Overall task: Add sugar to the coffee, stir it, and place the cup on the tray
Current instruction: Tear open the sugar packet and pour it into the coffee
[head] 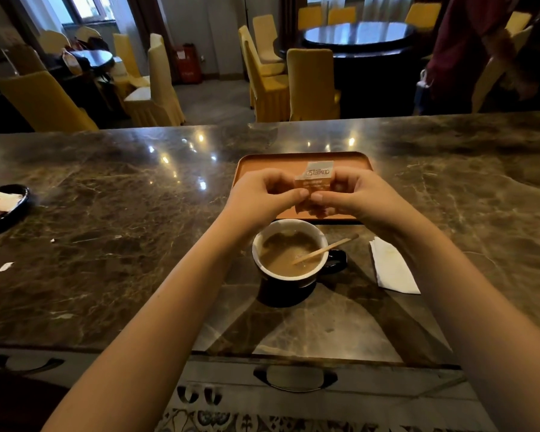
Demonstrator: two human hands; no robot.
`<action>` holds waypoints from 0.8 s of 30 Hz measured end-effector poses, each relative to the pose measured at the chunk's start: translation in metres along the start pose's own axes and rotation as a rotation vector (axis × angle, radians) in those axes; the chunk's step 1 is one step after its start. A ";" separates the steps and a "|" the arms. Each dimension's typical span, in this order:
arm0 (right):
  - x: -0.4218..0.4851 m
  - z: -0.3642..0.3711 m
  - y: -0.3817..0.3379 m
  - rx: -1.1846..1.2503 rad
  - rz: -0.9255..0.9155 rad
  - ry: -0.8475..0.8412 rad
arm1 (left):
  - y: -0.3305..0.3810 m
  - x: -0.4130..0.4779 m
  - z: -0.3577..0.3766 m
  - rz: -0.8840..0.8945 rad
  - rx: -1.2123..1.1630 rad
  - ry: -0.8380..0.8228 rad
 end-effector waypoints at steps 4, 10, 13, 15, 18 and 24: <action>-0.004 -0.002 -0.007 -0.143 -0.032 0.035 | 0.002 -0.002 -0.003 0.044 0.017 0.061; -0.010 -0.013 -0.022 -0.192 -0.119 0.189 | 0.004 -0.007 -0.004 0.072 0.010 0.075; -0.013 -0.006 -0.026 -0.178 -0.124 0.133 | 0.003 -0.010 -0.004 0.062 -0.002 0.104; -0.013 -0.002 -0.027 -0.154 -0.130 0.104 | 0.003 -0.012 -0.004 0.053 -0.016 0.091; -0.012 -0.003 -0.028 -0.135 -0.154 0.185 | 0.005 -0.017 -0.006 0.045 -0.092 0.070; -0.011 0.011 -0.032 -0.154 -0.213 0.198 | 0.006 -0.022 -0.011 0.026 -0.101 0.132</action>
Point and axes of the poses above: each hand's wrist, its own x-axis towards the middle knuckle, its own z-axis out of the palm, y = z × x, the point moved 5 cm from there along x, towards the middle knuckle, and after that the axes turned 1 degree about x, right-handed, at the moved point
